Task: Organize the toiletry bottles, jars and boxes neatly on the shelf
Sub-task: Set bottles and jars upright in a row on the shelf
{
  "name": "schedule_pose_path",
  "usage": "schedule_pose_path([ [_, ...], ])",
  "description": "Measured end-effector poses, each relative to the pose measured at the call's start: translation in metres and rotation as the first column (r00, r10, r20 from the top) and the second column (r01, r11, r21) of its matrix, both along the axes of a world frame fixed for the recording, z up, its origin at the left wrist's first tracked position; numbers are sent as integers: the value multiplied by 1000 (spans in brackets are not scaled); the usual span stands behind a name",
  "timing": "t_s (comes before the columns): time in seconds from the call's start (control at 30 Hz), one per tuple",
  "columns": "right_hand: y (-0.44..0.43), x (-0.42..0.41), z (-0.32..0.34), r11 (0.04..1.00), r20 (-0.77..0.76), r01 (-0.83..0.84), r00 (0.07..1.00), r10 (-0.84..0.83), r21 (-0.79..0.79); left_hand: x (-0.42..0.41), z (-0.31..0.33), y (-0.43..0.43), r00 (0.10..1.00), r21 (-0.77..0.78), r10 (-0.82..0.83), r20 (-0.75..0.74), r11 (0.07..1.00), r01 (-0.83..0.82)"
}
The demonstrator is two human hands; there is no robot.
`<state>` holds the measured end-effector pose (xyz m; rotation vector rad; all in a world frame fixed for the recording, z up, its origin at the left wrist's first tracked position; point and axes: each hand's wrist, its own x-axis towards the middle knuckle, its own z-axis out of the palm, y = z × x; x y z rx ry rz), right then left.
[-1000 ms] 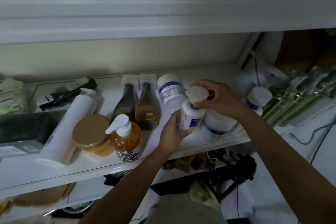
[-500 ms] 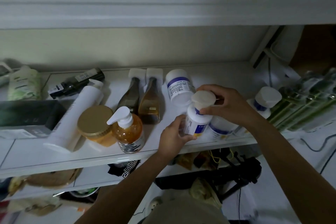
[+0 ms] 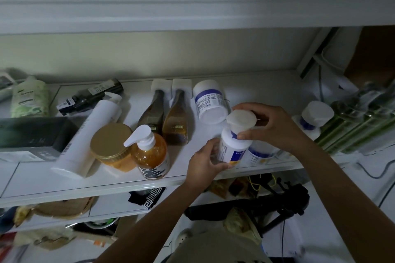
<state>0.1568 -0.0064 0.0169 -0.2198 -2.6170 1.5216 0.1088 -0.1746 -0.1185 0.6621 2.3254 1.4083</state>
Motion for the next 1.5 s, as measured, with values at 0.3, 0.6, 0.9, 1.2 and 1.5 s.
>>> schedule_pose_path([
  [0.3, 42, -10, 24, 927, 393, -375, 856, 337, 23, -16, 0, -6, 983, 98, -52, 175, 995, 35],
  [0.6, 41, -143, -7, 958, 298, -103, 954, 19, 267, -44, 16, 3, 867, 332, -7, 498, 925, -183],
  [0.9, 38, -187, -33, 921, 460, -224, 886, 56, 320, -58, 22, 7, 747, 362, 9, 664, 871, -332],
  [1.2, 37, -189, -24, 935, 377, -153, 926, 22, 321, -61, 32, 4, 757, 451, -94, 646, 847, -280],
  [1.5, 31, -173, -1, 931, 322, -299, 920, 223, 210, -59, 23, 14, 658, 485, -64, 750, 729, -483],
])
